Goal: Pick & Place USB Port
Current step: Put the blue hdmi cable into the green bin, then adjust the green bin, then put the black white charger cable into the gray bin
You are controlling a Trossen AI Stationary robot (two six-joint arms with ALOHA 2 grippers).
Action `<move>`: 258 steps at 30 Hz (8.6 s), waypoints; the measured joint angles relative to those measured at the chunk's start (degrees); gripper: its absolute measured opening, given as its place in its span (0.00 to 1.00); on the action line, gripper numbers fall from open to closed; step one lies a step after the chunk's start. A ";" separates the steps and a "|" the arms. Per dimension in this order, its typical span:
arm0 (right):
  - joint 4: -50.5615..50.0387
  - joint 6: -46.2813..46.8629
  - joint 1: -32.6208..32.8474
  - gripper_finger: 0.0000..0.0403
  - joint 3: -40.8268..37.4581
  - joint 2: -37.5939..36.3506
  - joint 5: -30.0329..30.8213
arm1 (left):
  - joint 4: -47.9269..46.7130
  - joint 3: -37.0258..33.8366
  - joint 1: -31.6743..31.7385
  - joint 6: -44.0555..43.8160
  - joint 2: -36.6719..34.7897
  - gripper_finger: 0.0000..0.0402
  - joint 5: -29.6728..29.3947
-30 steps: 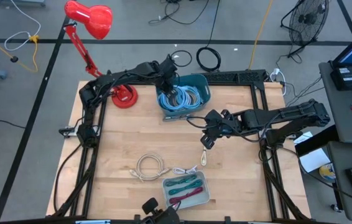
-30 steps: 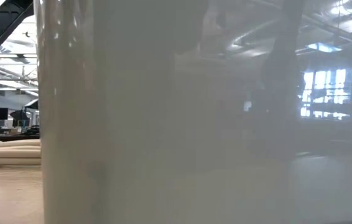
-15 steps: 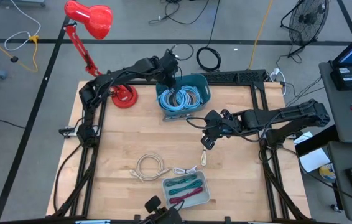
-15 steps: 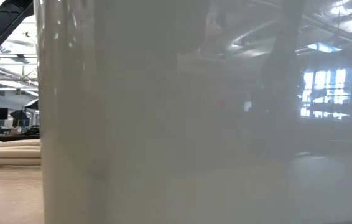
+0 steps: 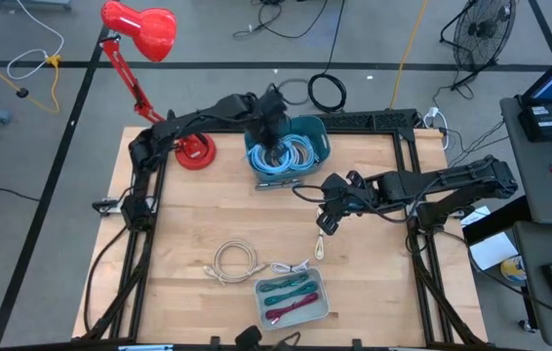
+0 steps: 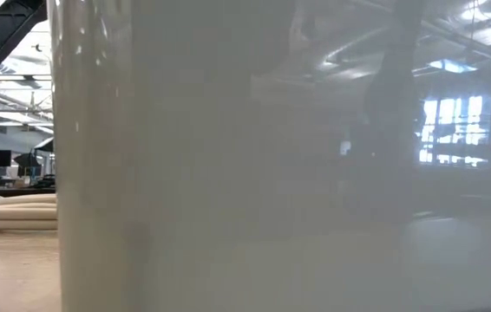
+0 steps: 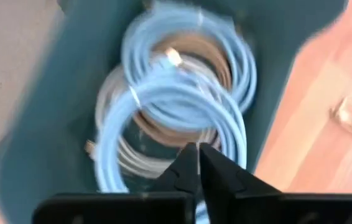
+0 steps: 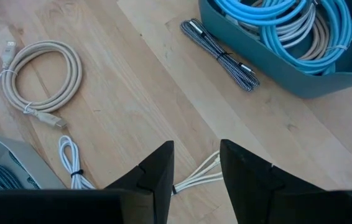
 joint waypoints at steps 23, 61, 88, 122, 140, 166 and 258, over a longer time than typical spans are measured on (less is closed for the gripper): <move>0.02 0.22 0.02 0.30 0.00 0.00 -0.03 | 3.93 -0.07 -2.17 0.05 9.15 0.00 -0.53; 0.04 -0.20 0.00 0.30 -0.07 0.00 0.17 | 14.48 0.00 0.44 -3.92 11.19 0.00 3.30; 2.89 0.39 0.00 0.30 -3.88 0.00 -2.29 | 8.62 -0.02 1.77 -1.96 11.17 0.00 6.02; 5.11 1.47 0.00 0.30 -6.32 -0.33 -4.35 | 19.63 -0.09 0.79 -6.02 12.79 0.00 6.88; 5.40 -0.07 -0.57 0.30 -6.32 -0.35 -4.42 | 12.67 0.00 0.76 -3.47 6.13 0.00 0.43; 6.49 -4.09 -2.67 0.30 -6.29 -0.35 -7.55 | 12.00 -12.71 -13.11 -7.42 -6.38 0.00 -0.84; 8.09 -0.04 -0.72 0.30 -7.44 -0.35 -8.79 | 22.65 -29.01 -20.25 2.18 -5.02 0.00 -12.03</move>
